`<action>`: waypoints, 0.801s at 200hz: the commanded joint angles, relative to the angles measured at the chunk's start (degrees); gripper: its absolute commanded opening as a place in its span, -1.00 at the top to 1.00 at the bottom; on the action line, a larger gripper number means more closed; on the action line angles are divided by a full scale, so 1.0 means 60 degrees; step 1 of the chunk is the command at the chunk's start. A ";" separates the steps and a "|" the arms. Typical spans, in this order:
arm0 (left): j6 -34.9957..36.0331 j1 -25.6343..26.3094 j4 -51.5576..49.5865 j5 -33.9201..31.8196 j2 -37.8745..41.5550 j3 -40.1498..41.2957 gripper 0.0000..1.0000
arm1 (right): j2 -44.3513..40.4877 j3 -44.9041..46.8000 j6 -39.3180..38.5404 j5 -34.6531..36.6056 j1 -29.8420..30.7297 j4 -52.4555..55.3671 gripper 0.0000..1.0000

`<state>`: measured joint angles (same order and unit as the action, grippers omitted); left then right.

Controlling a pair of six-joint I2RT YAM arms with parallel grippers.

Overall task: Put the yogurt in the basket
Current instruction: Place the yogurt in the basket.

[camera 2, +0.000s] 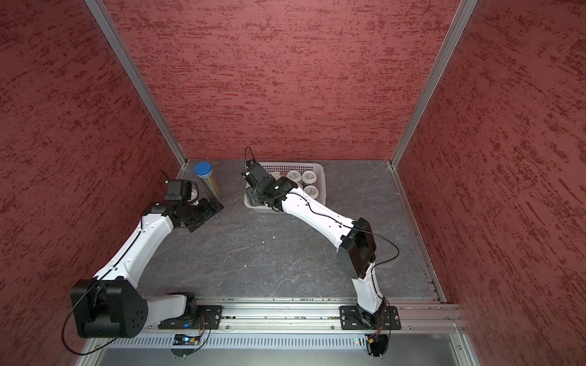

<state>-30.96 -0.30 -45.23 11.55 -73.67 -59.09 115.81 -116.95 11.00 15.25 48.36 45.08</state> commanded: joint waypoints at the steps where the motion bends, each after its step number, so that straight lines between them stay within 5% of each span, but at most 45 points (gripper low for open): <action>1: 0.0238 0.0034 0.0010 0.0023 -0.0113 -0.0017 -0.99 | 0.0774 -0.0737 -0.0310 0.0031 -0.0339 0.0389 -0.43; 160: 0.0209 -0.0084 0.0137 0.0506 -0.0642 -0.0128 -0.99 | 0.2627 -0.1866 -0.0261 -0.0677 -0.0904 0.1184 -0.45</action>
<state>-30.57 -0.36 -45.15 14.04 -77.28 -59.09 129.82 -126.28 9.61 12.60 43.53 50.83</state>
